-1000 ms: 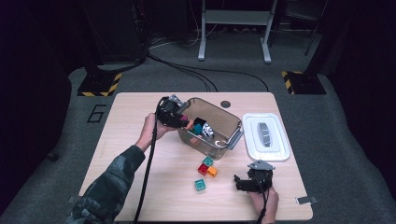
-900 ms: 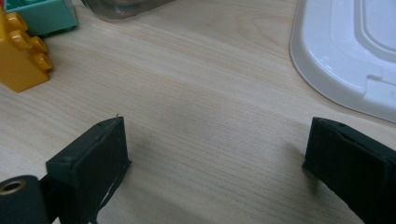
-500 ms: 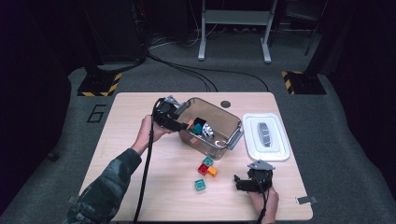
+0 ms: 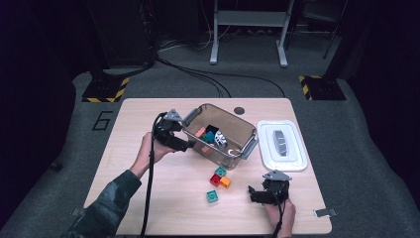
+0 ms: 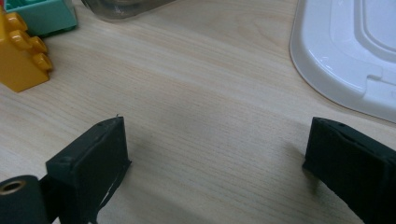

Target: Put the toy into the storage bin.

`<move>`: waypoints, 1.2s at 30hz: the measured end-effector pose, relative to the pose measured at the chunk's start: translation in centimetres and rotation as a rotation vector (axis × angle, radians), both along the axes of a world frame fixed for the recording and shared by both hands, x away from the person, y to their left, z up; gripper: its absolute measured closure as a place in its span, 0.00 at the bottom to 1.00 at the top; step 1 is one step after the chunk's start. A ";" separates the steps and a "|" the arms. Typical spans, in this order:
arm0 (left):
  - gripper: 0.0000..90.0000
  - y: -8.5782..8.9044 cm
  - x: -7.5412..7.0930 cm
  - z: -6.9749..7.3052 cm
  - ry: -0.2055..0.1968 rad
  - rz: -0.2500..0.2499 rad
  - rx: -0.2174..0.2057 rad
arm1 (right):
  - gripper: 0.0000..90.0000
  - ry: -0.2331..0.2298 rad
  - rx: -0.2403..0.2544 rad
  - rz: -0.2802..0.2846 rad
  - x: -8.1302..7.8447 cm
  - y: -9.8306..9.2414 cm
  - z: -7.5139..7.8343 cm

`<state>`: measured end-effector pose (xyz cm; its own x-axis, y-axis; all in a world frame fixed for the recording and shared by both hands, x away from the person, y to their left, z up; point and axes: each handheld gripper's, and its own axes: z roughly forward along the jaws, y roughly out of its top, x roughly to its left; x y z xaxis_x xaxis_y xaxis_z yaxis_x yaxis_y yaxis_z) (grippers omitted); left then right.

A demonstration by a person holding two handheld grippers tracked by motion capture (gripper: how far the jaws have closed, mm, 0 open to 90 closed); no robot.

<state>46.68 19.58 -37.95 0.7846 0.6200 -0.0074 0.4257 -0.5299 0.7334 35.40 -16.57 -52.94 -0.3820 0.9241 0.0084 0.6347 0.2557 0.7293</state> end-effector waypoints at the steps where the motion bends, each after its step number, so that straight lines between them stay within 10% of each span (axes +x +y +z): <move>1: 0.17 0.1 -0.3 -0.1 0.001 0.000 -0.002 | 0.05 0.000 0.000 0.000 0.0 0.0 0.0; 36: 0.07 -2.9 -7.8 -8.5 0.029 -0.108 0.000 | 0.05 0.001 -0.001 -0.001 0.0 0.0 0.0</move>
